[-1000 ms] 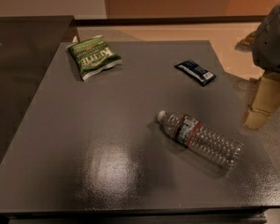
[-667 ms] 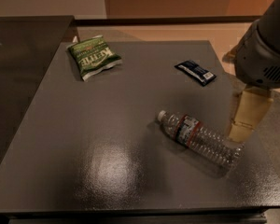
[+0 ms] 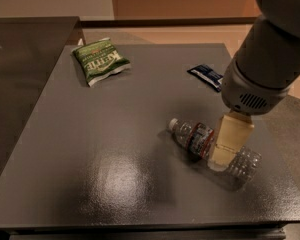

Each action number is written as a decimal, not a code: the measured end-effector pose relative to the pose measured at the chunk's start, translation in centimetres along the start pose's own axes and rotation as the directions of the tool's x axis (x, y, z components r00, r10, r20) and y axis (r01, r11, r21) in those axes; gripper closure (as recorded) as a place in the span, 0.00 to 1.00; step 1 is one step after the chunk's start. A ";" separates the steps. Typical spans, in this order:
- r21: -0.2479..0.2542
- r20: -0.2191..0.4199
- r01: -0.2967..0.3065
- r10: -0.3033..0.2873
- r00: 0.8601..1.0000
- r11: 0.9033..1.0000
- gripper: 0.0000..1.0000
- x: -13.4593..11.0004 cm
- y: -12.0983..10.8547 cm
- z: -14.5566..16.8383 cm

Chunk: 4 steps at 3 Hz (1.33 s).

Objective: Pick water bottle

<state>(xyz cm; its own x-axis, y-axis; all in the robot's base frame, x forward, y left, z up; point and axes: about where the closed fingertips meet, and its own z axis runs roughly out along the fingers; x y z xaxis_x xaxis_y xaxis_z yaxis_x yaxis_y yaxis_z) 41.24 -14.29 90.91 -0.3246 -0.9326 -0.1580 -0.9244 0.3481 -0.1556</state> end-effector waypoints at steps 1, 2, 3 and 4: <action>0.002 -0.024 -0.074 0.074 0.997 0.997 0.00 -0.2 0.1 1.6; 0.000 -0.049 -0.113 0.113 0.992 0.994 0.00 0.0 0.5 3.1; 0.002 -0.062 -0.139 0.139 0.988 0.990 0.00 0.2 0.7 4.4; -0.002 -0.077 -0.144 0.144 0.987 0.990 0.00 0.4 1.0 5.4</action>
Offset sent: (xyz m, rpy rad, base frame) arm 0.0006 0.0057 -0.0548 -0.0395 0.0610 -0.1731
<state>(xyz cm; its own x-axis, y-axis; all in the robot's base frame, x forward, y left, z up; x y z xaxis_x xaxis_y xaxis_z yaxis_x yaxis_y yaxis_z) 41.29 -13.78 85.44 -0.4684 -0.8775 -0.1030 -0.8684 0.4787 -0.1289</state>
